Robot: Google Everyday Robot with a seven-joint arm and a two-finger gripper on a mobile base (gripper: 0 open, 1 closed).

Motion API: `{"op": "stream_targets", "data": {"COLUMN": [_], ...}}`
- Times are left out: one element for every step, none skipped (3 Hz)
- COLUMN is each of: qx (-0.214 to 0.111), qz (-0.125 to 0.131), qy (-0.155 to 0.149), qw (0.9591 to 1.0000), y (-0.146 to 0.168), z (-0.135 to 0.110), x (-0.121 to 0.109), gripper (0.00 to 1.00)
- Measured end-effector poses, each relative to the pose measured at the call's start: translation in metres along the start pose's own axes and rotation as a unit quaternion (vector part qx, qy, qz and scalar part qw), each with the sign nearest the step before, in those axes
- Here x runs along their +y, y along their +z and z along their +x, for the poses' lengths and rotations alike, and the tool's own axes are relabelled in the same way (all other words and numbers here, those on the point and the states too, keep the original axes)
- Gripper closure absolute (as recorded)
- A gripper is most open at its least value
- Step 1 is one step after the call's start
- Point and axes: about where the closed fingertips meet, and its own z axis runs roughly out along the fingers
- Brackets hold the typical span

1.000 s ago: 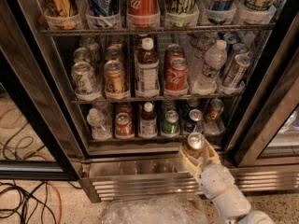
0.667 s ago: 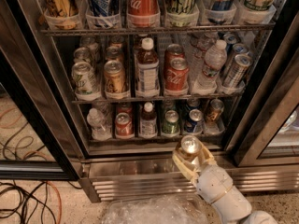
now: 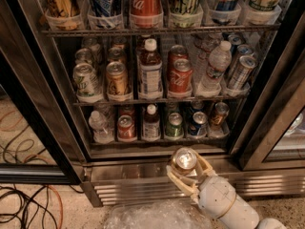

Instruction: Pick orange can from bottom shelf of fridge

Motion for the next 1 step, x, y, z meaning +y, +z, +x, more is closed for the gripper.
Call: {"op": "stream_targets", "data": {"qx": [0.0], "qz": [0.0], "qy": [0.0], "qw": [1.0], "y": [0.0], "z": [0.0], "x": [0.0], "gripper": [1.0]}}
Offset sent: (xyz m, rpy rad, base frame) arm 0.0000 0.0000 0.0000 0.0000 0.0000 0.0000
